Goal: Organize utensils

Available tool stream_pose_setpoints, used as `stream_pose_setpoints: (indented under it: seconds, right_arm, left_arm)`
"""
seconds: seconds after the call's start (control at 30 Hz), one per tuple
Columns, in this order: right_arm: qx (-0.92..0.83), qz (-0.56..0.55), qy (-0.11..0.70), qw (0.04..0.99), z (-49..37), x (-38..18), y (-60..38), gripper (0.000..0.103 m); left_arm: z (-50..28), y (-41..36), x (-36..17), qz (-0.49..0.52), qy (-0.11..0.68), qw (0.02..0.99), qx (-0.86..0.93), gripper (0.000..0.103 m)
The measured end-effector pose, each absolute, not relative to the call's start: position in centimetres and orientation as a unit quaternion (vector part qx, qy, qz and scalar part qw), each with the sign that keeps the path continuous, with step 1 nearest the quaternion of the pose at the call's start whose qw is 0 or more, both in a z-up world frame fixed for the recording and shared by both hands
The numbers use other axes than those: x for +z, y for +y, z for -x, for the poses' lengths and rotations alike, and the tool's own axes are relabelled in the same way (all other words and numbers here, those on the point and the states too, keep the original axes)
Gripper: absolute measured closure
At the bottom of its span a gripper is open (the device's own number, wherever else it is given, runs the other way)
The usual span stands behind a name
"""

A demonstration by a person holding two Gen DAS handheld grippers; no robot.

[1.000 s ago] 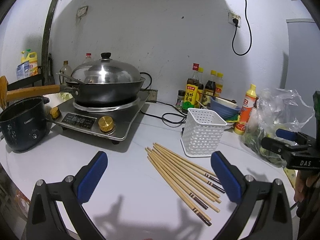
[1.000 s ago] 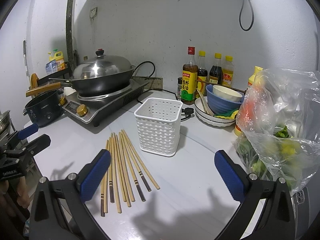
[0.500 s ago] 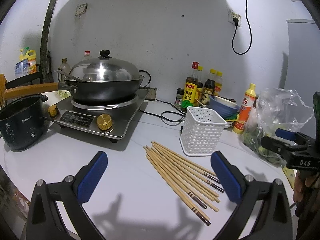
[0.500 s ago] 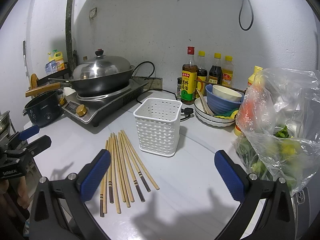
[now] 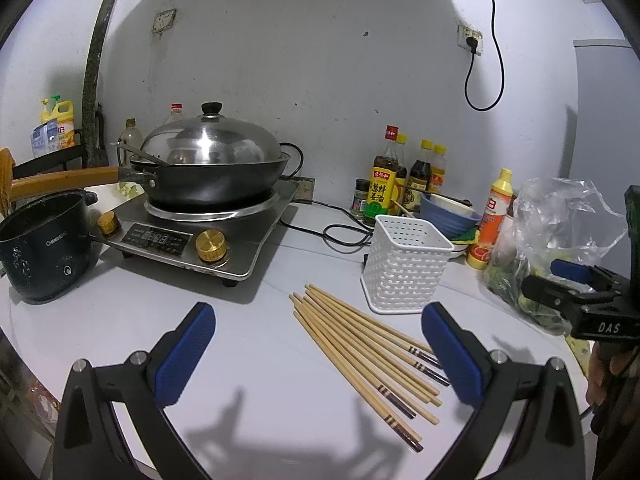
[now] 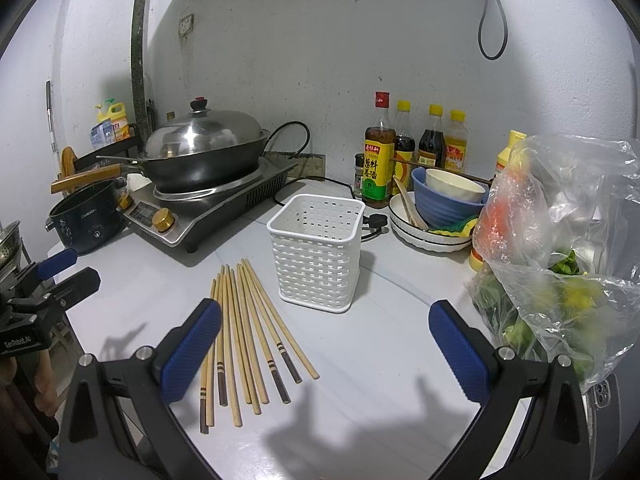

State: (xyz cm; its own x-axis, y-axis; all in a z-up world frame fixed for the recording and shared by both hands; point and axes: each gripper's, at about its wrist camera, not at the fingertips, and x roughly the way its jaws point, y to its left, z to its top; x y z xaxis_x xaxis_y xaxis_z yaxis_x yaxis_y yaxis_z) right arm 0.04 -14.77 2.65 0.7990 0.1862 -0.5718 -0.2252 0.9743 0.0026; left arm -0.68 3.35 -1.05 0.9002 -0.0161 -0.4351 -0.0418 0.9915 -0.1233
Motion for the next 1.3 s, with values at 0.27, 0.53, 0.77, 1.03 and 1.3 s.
stream_pose_setpoints:
  seconds: [0.27, 0.53, 0.77, 1.03, 1.3]
  right_arm:
    - [0.109, 0.033, 0.299, 0.948, -0.1, 2.5, -14.7, 0.0]
    - [0.109, 0.04, 0.306, 0.945, -0.6, 2.0, -14.4, 0.0]
    - [0.112, 0.055, 0.331, 0.935, -2.7, 0.4, -13.9, 0.008]
    - [0.162, 0.063, 0.403, 0.898, -7.8, -4.5, -11.4, 0.057]
    - [0.196, 0.103, 0.448, 0.866, -13.1, -9.3, -7.5, 0.072]
  left_arm:
    - [0.6, 3.4, -1.0, 0.065, 0.223, 0.973, 0.009, 0.0]
    - [0.0, 3.9, -1.8, 0.07, 0.232, 0.97, 0.003, 0.0]
    - [-1.3, 5.1, -3.3, 0.083, 0.247, 0.965, 0.009, 0.0]
    - [-3.2, 7.2, -5.5, 0.094, 0.274, 0.957, 0.023, 0.0]
    - [-4.8, 9.2, -7.4, 0.105, 0.298, 0.948, 0.037, 0.0]
